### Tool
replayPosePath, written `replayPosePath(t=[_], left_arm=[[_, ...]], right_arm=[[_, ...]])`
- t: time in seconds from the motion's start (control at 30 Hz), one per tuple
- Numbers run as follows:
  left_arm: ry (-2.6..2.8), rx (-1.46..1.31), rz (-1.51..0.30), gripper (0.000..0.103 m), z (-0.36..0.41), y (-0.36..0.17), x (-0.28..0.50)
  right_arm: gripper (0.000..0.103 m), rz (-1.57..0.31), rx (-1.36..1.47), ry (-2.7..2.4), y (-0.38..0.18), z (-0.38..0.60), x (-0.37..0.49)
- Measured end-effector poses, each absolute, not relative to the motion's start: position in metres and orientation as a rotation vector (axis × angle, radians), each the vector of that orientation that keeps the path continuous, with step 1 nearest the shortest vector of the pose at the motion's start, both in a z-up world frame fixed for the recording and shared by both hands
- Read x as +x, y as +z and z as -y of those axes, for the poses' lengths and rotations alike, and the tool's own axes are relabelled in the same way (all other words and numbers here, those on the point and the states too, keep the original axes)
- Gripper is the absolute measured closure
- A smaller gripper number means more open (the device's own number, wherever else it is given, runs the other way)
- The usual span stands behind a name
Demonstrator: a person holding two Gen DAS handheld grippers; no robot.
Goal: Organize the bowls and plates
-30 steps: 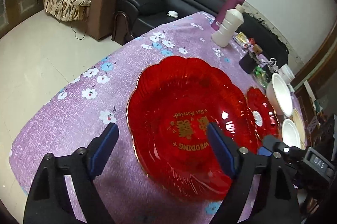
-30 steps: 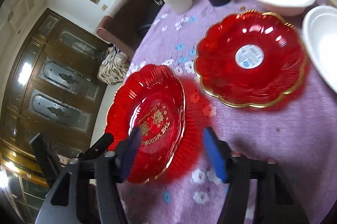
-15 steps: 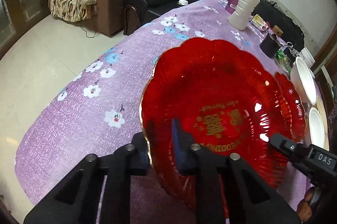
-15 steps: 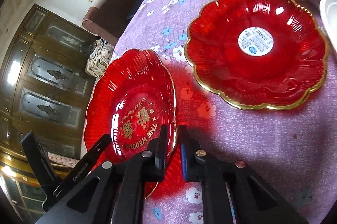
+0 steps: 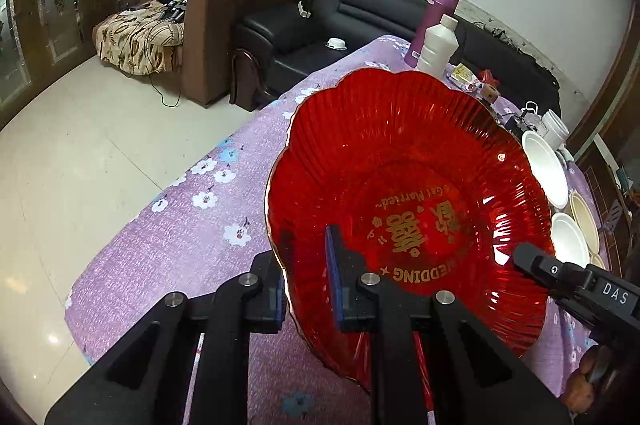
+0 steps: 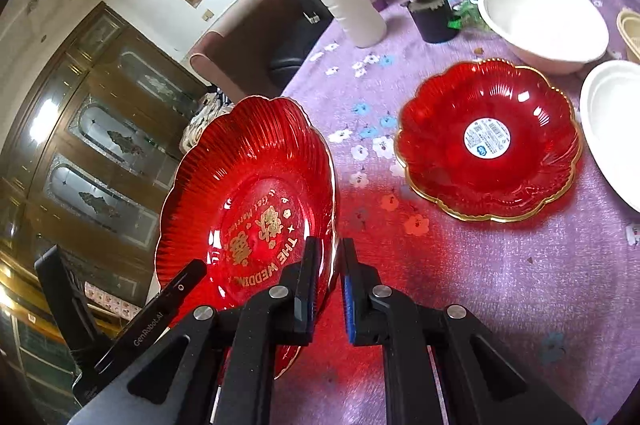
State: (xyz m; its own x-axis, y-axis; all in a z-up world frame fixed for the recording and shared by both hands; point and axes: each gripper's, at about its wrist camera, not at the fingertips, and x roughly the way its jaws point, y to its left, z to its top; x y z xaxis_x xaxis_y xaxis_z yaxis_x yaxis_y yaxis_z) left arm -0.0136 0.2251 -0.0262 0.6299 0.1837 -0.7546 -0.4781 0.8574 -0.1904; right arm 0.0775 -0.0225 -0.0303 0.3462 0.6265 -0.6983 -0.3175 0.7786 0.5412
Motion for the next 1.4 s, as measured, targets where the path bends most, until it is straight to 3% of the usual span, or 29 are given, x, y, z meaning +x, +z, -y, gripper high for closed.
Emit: replayPosePath(t=[0.4, 0.57, 0.6, 0.7, 0.73, 0.87, 1.0, 1.1, 1.4], left_arm=[[0.414, -0.404, -0.907, 0.088, -0.230, -0.063, -0.016], [0.414, -0.433, -0.934, 0.086, -0.231, -0.071, -0.015], [0.411, -0.443, -0.949, 0.080, -0.232, -0.073, -0.015], [0.417, -0.487, -0.961, 0.038, -0.239, -0.073, -0.020], [0.425, -0.506, -0.955, 0.034, -0.242, -0.071, -0.023], [0.486, -0.552, -0.899, 0.031, -0.256, -0.051, -0.034], [0.404, -0.515, -0.775, 0.018, -0.243, -0.011, -0.028], [0.258, -0.411, -0.730, 0.018, -0.210, 0.016, -0.006], [-0.047, -0.302, -0.979, 0.018, -0.129, 0.009, 0.120]], right_arm=[[0.093, -1.147, 0.323, 0.614, -0.074, 0.013, 0.072], [0.085, -1.156, 0.320, 0.627, -0.075, 0.012, 0.074], [0.085, -1.155, 0.319, 0.624, -0.075, 0.013, 0.075], [0.074, -1.146, 0.328, 0.615, -0.072, 0.023, 0.076], [0.067, -1.135, 0.337, 0.615, -0.070, 0.029, 0.076], [0.057, -1.087, 0.410, 0.589, -0.062, 0.065, 0.075], [0.045, -1.035, 0.536, 0.534, -0.056, 0.108, 0.082], [0.042, -1.025, 0.613, 0.494, -0.057, 0.136, 0.097], [0.042, -1.040, 0.728, 0.466, -0.069, 0.156, 0.143]])
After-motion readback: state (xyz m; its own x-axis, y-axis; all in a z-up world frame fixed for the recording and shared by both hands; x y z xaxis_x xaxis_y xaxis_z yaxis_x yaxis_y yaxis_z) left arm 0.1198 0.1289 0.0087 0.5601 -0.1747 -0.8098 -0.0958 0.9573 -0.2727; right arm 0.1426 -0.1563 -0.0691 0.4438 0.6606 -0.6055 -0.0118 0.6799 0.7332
